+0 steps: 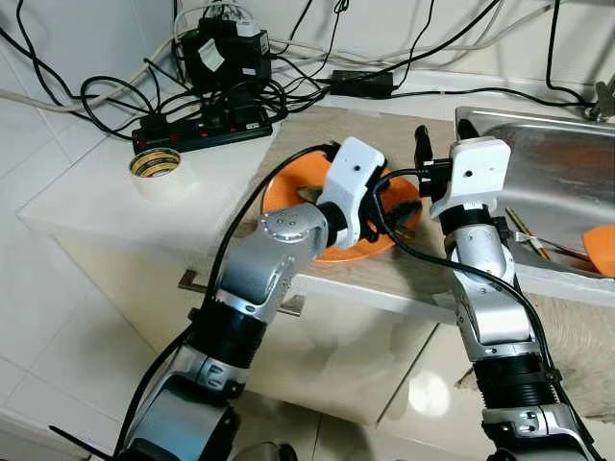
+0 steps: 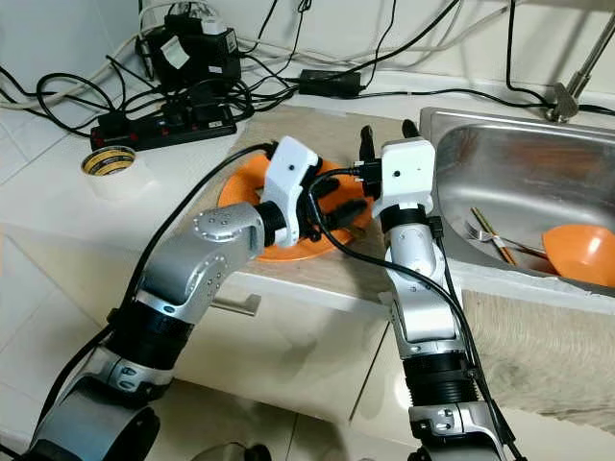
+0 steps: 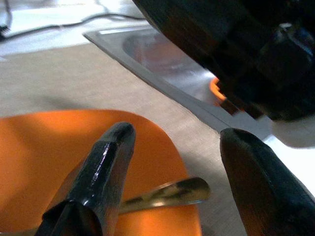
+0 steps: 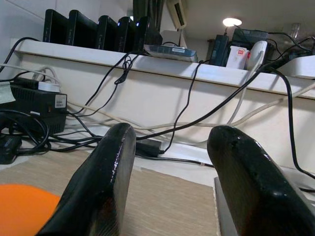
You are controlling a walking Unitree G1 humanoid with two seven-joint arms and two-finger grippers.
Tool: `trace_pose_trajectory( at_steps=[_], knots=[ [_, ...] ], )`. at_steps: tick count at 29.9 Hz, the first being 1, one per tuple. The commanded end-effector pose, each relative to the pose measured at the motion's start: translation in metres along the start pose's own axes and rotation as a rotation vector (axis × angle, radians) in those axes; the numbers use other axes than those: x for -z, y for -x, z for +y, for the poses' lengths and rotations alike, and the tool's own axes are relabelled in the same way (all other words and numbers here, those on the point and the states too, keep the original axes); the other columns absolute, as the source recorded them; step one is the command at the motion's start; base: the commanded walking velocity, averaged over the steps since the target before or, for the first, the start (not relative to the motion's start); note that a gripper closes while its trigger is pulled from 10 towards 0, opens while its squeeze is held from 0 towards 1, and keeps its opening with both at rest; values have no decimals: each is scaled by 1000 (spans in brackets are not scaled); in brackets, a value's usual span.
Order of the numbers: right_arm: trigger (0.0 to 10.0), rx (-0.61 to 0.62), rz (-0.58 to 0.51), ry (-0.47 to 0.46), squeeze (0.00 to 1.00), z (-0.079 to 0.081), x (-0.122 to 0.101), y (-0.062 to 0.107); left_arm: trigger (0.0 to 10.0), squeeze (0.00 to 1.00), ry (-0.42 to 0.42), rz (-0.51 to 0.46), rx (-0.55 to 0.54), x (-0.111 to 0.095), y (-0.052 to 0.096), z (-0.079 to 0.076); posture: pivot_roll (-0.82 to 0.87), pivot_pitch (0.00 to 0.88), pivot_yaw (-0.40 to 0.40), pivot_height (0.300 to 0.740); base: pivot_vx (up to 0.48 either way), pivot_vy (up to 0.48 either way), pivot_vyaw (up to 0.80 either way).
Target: Kitchen organization
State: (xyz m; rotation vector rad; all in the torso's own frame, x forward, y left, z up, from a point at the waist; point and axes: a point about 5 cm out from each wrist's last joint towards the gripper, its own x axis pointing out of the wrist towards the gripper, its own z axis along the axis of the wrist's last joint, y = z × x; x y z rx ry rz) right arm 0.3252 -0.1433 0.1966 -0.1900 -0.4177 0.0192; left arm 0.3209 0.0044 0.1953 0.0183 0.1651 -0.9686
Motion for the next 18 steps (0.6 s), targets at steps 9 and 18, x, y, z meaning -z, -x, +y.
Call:
trace_pose_trajectory(
  at_steps=[9,18],
  knots=[
    [10000,-3,8,6,0,0,-1,2,10000,0,-27,89,85,8,1,-12,-26,0,87,740,0,0,0],
    [10000,-7,19,7,0,-1,1,3,10000,0,-16,147,45,16,9,-1,-17,0,79,740,0,0,0]
  ],
)
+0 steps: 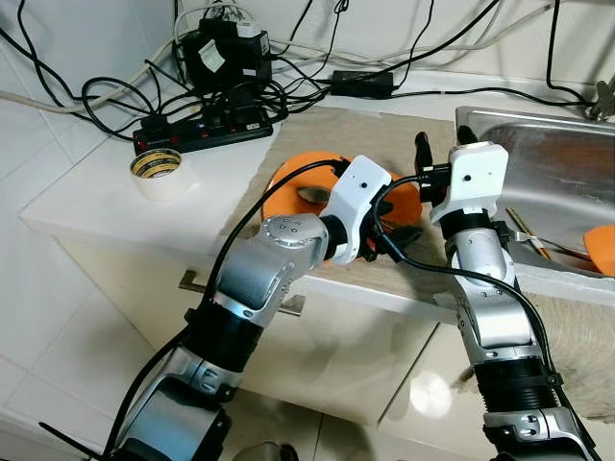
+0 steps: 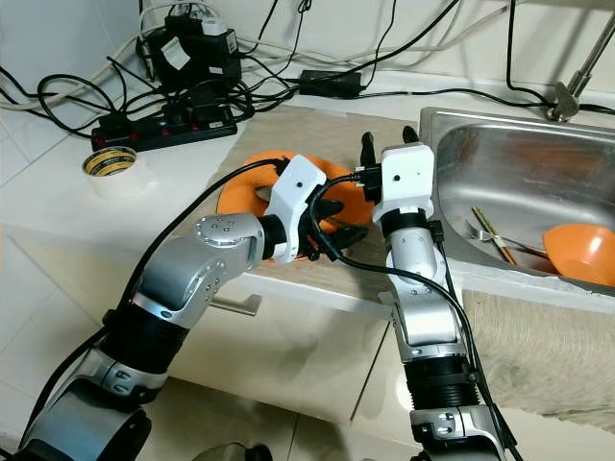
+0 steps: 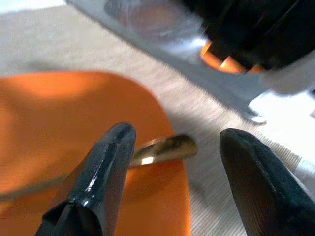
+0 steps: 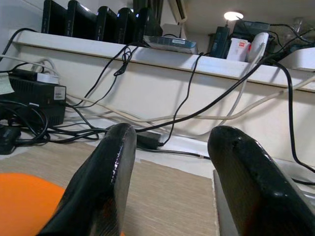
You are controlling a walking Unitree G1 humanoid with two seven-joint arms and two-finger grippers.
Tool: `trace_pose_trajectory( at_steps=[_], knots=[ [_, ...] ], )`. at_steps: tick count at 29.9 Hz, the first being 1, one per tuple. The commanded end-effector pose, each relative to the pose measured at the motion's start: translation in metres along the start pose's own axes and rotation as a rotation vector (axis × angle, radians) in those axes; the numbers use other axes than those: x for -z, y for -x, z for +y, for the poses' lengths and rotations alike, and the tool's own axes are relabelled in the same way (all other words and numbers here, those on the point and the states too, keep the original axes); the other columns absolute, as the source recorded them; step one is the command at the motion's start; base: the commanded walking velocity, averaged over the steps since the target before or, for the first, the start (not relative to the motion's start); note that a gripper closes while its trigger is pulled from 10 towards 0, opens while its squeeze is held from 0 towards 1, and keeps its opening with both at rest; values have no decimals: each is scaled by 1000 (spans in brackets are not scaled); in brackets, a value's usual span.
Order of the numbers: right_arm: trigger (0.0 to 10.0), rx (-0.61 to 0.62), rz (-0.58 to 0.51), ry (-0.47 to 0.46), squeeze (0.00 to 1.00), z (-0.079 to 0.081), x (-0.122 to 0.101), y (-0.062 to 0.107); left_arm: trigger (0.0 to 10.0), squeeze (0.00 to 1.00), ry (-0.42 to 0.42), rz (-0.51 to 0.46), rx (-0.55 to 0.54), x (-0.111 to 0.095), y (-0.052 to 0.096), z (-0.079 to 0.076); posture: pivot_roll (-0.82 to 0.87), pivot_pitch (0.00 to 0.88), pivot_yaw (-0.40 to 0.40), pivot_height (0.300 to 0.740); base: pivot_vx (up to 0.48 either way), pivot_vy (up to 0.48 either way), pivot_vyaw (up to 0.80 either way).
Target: Kitchen organization
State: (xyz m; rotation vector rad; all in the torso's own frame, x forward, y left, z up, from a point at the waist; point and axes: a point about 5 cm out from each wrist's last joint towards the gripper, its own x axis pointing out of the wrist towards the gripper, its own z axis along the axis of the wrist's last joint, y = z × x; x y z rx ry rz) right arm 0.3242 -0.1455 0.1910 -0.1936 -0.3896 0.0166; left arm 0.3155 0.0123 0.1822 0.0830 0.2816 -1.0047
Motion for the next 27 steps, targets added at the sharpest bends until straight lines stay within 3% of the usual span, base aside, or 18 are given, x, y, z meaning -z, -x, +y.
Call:
trace_pose_trajectory(
  at_steps=[1,12,19,27],
  knots=[
    [10000,-7,-9,4,0,0,-3,0,10000,0,-9,23,6,2,2,-1,-16,0,78,740,0,0,0],
    [10000,-20,5,3,0,2,-1,-1,10000,0,72,103,-33,15,22,18,3,0,67,740,0,0,0],
    [10000,-30,11,4,0,3,0,-1,10000,0,57,131,-112,18,39,37,10,0,59,740,0,0,0],
    [10000,-36,11,4,0,4,1,-2,10000,0,-2,12,-188,2,35,40,14,0,54,740,0,0,0]
  ],
)
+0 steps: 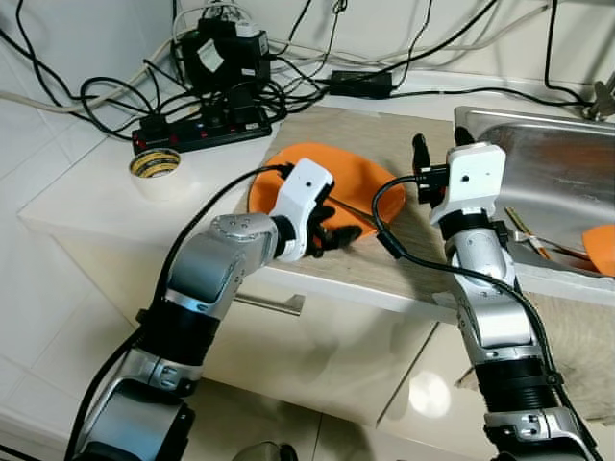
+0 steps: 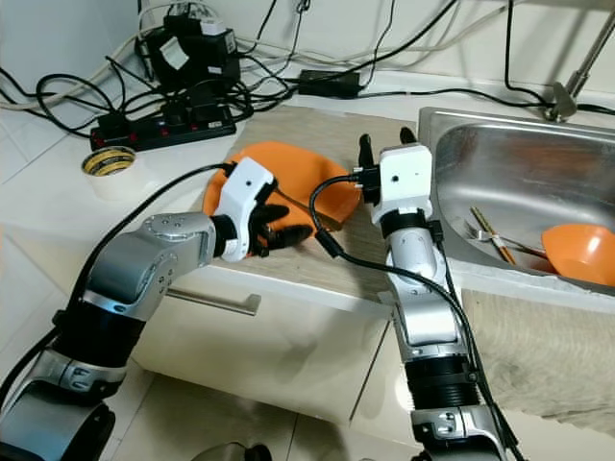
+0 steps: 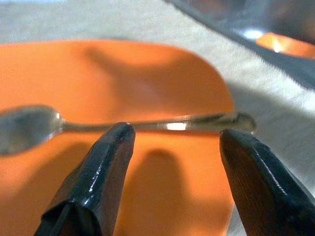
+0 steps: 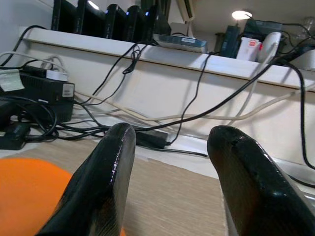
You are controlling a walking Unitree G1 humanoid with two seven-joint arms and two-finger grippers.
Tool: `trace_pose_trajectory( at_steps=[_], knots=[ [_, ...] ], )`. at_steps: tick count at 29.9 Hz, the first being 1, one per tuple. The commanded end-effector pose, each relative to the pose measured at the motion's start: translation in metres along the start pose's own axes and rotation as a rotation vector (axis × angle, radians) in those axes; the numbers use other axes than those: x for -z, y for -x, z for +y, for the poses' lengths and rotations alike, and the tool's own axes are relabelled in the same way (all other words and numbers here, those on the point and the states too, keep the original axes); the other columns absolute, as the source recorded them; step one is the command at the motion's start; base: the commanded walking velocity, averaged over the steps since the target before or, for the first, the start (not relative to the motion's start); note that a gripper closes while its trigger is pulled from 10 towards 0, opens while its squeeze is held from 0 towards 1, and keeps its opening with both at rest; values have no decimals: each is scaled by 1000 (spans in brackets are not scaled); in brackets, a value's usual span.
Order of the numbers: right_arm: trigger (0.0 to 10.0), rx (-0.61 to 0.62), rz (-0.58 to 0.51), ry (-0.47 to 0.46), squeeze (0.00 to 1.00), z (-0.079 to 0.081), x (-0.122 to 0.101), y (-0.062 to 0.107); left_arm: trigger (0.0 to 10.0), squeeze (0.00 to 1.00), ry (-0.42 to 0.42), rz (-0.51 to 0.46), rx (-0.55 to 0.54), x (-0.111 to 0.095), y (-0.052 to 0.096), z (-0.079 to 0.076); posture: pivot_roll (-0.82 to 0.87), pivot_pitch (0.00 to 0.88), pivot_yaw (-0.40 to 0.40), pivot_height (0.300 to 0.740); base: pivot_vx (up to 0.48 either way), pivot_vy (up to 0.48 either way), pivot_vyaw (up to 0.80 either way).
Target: Kitchen organization
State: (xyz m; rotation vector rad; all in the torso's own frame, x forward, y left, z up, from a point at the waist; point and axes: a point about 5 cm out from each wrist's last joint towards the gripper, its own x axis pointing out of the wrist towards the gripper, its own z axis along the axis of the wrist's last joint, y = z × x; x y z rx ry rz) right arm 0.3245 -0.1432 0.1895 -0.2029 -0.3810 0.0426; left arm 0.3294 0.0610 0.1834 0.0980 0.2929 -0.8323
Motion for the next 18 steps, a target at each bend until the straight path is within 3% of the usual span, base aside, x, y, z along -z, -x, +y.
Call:
trace_pose_trajectory(
  at_steps=[1,6,10,11,14,16,18],
  knots=[
    [10000,-9,3,1,0,1,-1,-2,10000,0,-18,-50,-27,-9,0,0,10,0,55,740,0,0,0],
    [10000,-8,3,2,0,1,-1,-1,10000,0,10,-97,-73,-17,1,3,10,0,55,740,0,0,0],
    [10000,-8,5,3,0,1,0,0,10000,0,86,-68,-200,-15,4,21,10,0,55,740,0,0,0],
    [10000,-8,6,3,0,0,0,0,10000,0,68,-40,-296,-8,7,37,8,0,57,740,0,0,0],
    [10000,-7,6,4,0,0,0,0,10000,0,36,-41,-343,-6,10,47,10,0,56,740,0,0,0],
    [10000,-10,7,5,0,0,1,0,10000,0,-46,-80,-332,-11,11,45,15,0,53,740,0,0,0],
    [10000,-11,7,6,0,0,1,-1,10000,0,-38,-123,-301,-16,9,38,16,0,53,740,0,0,0]
  ],
)
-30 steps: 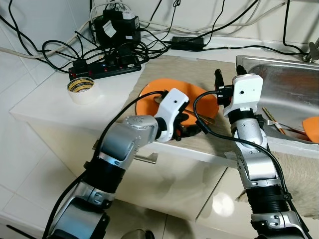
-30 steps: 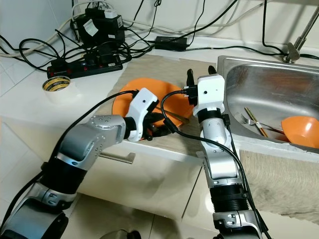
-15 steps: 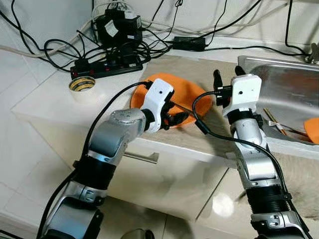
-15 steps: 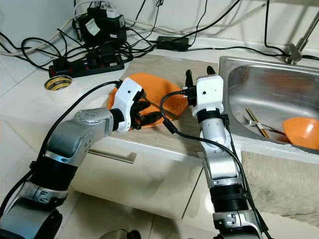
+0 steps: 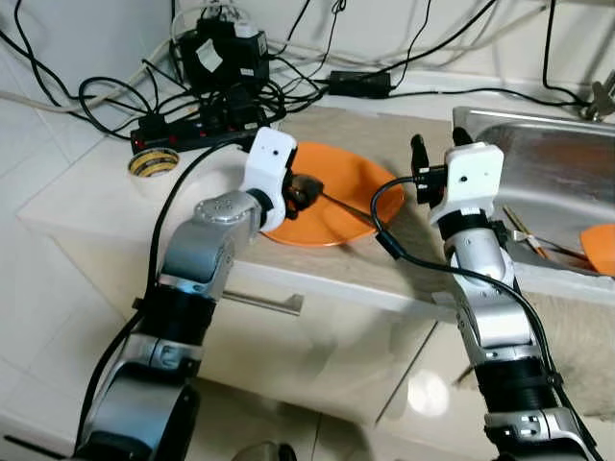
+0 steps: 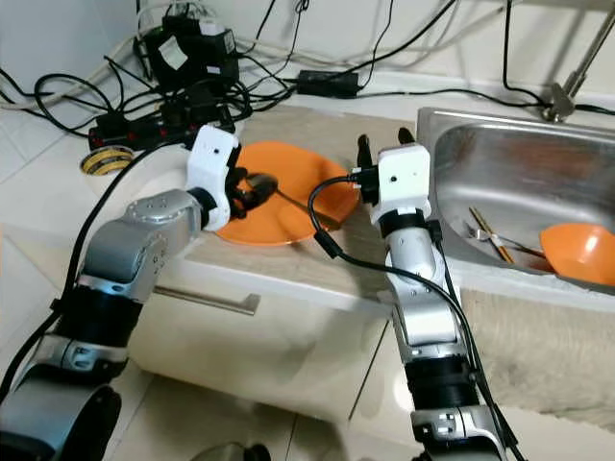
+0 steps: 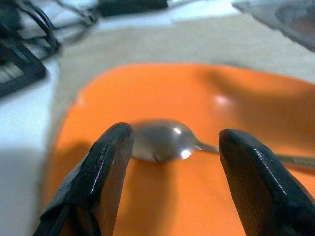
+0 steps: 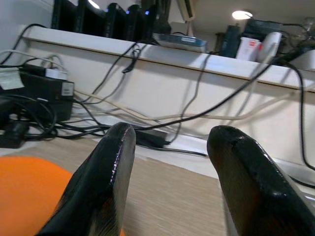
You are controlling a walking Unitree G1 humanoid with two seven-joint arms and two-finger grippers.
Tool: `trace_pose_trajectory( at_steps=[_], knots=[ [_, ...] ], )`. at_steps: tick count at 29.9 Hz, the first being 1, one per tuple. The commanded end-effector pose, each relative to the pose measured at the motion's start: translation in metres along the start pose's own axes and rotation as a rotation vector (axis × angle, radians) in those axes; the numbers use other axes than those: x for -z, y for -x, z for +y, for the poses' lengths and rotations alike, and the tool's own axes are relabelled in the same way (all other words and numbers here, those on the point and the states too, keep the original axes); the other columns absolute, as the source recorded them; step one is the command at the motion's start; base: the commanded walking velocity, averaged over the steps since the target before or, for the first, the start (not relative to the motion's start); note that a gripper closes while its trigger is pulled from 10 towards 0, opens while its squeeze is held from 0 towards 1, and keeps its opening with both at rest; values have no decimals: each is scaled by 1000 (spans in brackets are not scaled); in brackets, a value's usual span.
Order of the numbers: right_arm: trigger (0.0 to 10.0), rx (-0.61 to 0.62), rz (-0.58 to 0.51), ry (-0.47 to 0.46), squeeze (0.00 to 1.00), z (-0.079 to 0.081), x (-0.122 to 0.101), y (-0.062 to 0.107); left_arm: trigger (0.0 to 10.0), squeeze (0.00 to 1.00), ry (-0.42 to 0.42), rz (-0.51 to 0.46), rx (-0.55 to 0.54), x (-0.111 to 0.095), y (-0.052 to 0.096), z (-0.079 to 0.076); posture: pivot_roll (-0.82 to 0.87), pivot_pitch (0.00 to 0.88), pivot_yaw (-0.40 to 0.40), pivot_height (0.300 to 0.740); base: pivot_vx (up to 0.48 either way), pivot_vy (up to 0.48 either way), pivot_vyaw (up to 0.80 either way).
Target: Kitchen organization
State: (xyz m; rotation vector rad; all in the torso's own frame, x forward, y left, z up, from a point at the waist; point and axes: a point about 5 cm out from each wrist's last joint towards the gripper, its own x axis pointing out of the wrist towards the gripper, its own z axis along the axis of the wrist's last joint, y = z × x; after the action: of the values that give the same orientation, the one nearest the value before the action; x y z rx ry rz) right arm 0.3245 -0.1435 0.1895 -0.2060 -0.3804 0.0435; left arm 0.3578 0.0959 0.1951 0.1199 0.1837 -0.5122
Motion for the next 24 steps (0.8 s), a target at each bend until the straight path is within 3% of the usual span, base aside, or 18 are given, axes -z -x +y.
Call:
trace_pose_trajectory(
  at_steps=[1,11,19,22,24],
  knots=[
    [10000,-9,7,3,0,1,1,-1,10000,0,-16,-41,27,-5,0,-6,16,0,53,740,0,0,0],
    [10000,-13,1,0,0,3,0,-3,10000,0,13,-113,88,-16,-18,-30,8,0,57,740,0,0,0],
    [10000,-10,-10,-7,0,3,-4,-2,10000,0,24,-144,131,-22,-31,-35,-11,0,67,740,0,0,0],
    [10000,-6,-8,-31,0,0,-9,1,10000,0,21,-116,149,-19,-38,-35,-29,0,79,740,0,0,0],
    [10000,15,22,-95,0,-8,-11,5,10000,0,25,-99,173,-17,-42,-37,-46,0,86,740,0,0,0]
  ],
)
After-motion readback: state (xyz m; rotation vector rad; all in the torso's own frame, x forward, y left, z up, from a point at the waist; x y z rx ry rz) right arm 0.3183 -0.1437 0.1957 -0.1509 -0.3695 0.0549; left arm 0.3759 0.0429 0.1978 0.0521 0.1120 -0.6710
